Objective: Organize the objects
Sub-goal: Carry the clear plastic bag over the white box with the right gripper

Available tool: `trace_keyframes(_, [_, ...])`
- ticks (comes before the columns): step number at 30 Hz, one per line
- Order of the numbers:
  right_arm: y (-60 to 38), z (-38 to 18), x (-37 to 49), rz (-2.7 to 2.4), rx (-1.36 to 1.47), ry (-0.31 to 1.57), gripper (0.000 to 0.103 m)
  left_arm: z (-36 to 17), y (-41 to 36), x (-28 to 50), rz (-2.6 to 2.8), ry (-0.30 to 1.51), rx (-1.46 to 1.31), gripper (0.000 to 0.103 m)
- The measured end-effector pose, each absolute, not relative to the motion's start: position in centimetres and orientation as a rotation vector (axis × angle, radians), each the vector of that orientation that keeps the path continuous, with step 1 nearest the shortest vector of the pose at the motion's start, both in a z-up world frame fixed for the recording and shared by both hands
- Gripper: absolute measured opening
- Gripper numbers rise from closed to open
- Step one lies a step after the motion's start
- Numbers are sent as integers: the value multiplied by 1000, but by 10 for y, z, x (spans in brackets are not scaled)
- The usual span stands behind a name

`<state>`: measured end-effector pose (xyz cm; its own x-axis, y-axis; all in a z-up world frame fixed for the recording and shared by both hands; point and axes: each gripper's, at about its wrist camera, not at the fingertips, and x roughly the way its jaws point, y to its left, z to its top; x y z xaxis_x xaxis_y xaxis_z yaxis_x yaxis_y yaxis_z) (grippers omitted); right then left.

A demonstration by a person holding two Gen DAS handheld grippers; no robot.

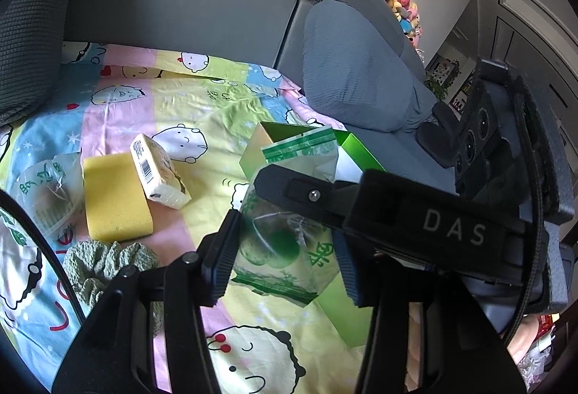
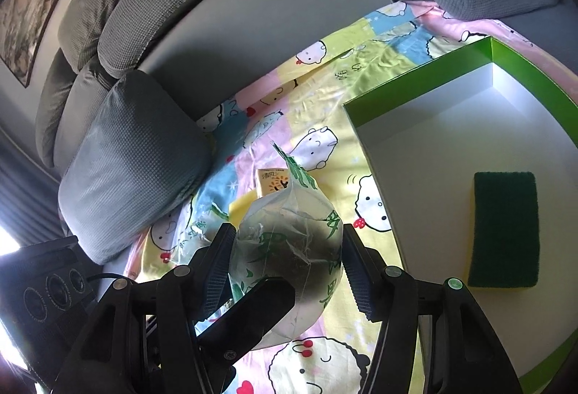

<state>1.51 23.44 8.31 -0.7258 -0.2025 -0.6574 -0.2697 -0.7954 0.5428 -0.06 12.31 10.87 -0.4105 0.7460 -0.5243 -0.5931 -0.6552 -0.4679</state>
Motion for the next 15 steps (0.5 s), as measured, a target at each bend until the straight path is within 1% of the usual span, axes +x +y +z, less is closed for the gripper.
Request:
trace_keyframes(6, [238,90,22,2707,-1111,991,60,114,127,5,2100,-278,-895,48])
trace_keyframes(15, [242,98,30,2697,-1093,937,60,116,134,9,2070,-316,-877,48])
